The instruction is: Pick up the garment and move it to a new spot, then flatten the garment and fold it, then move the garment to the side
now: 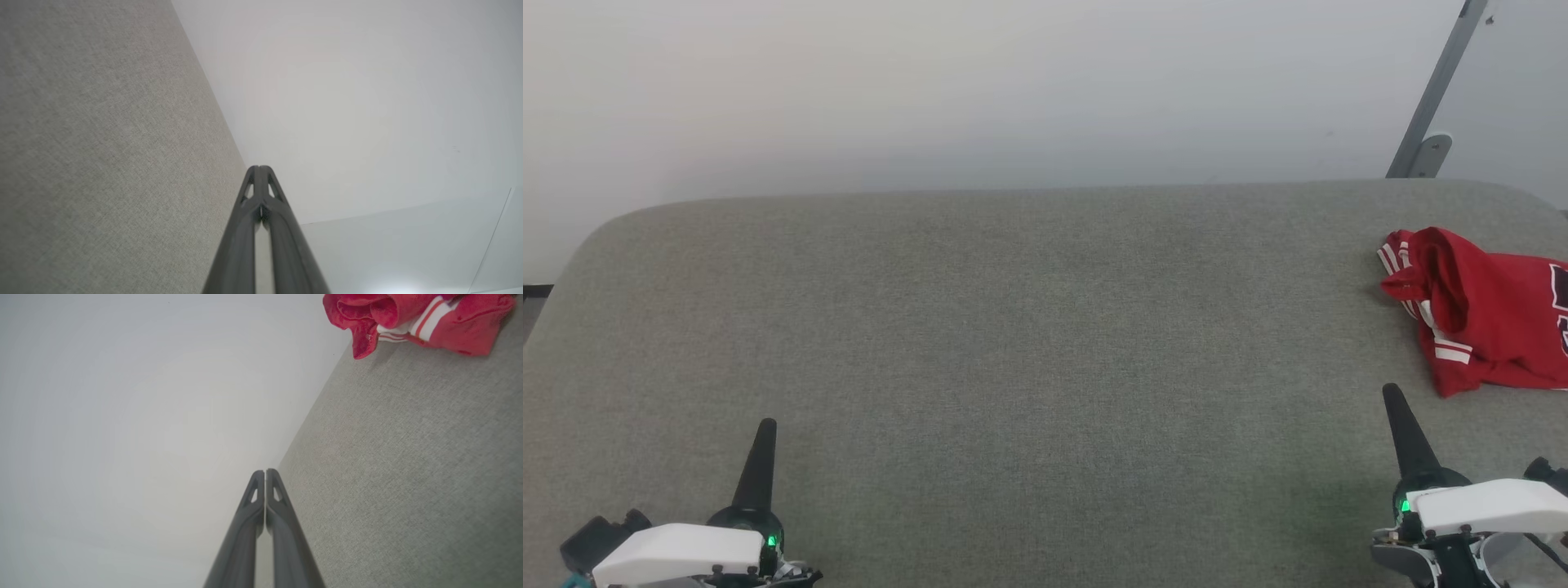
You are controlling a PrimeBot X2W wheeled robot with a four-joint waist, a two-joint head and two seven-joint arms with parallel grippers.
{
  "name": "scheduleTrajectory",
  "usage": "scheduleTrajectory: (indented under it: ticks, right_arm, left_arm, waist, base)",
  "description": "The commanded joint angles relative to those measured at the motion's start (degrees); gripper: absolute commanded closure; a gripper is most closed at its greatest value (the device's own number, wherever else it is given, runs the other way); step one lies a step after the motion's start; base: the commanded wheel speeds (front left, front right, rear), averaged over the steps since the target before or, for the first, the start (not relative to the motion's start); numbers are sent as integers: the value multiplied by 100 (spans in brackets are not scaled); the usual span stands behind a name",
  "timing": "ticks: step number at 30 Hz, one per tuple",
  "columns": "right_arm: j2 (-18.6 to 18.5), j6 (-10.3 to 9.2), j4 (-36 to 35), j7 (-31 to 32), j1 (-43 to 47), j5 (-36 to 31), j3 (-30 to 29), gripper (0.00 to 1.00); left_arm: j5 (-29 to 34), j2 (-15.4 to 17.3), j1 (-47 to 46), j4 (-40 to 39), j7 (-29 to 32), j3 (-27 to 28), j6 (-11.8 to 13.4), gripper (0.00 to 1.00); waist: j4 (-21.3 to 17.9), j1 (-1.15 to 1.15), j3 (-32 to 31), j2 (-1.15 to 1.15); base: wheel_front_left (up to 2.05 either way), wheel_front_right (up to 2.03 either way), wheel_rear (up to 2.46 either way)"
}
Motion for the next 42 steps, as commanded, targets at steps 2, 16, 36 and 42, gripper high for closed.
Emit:
scheduleTrajectory:
  ticks: [2,16,36,42]
  right_arm:
    - [7,-1,-15,72,-113,217,-18,100]
    - [46,-1,13,240,-189,836,-37,100]
    - [94,-2,51,456,-312,1678,-58,100]
    - [108,-2,61,520,-345,1902,-64,100]
  left_arm:
    - [-164,-12,-160,-10,58,43,-10,100]
    - [-637,-90,-291,38,223,95,-12,100]
    - [-1264,-209,-492,104,459,166,-15,100]
    - [-1460,-241,-523,123,520,185,-15,100]
  waist:
    - [-4,0,4,0]
    - [-24,0,25,0]
    - [-55,0,56,0]
    - [-64,0,65,0]
  base:
    - [0,0,0]
    - [0,0,0]
    - [0,0,0]
    - [0,0,0]
